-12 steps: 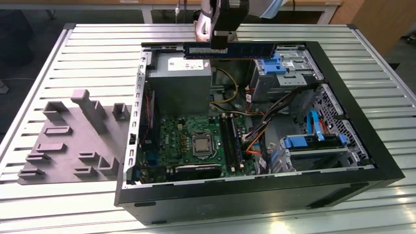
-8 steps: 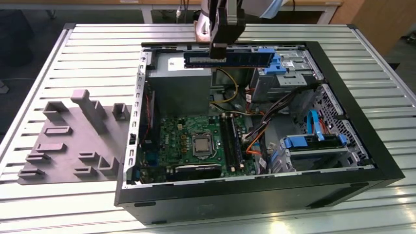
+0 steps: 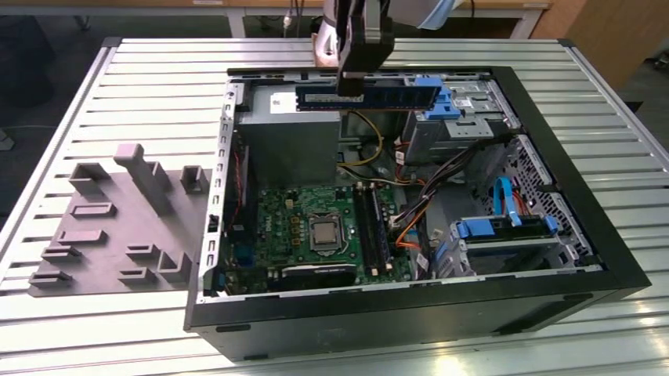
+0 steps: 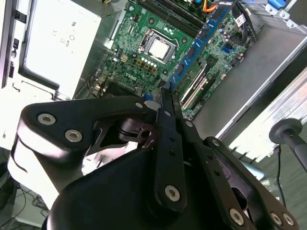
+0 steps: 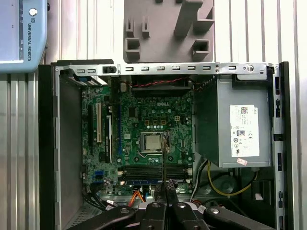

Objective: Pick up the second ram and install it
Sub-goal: 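Pick up the second ram and move it above second insertion slot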

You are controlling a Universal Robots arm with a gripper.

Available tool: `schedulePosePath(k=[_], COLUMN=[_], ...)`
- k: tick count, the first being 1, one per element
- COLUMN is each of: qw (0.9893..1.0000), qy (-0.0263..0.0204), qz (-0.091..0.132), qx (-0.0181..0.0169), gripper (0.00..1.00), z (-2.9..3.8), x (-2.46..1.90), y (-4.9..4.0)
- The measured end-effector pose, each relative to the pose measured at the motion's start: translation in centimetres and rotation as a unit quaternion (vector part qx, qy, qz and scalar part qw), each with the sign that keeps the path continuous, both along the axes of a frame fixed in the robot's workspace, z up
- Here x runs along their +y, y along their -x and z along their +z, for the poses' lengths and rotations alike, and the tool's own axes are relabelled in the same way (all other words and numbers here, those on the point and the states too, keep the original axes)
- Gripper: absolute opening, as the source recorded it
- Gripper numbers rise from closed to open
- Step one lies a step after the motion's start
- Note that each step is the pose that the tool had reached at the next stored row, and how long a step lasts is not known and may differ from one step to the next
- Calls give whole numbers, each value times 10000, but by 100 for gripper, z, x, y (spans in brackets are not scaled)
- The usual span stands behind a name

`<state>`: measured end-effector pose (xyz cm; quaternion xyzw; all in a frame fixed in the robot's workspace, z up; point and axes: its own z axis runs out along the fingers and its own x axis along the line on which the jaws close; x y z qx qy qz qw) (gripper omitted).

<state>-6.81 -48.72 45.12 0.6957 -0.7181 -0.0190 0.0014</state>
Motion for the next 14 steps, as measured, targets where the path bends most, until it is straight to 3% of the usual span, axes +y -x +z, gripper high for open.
schedulePosePath(k=[14], qw=[10000], qy=[6], qz=[0], qx=[0], gripper=[11], z=[-29], x=[0], y=[0])
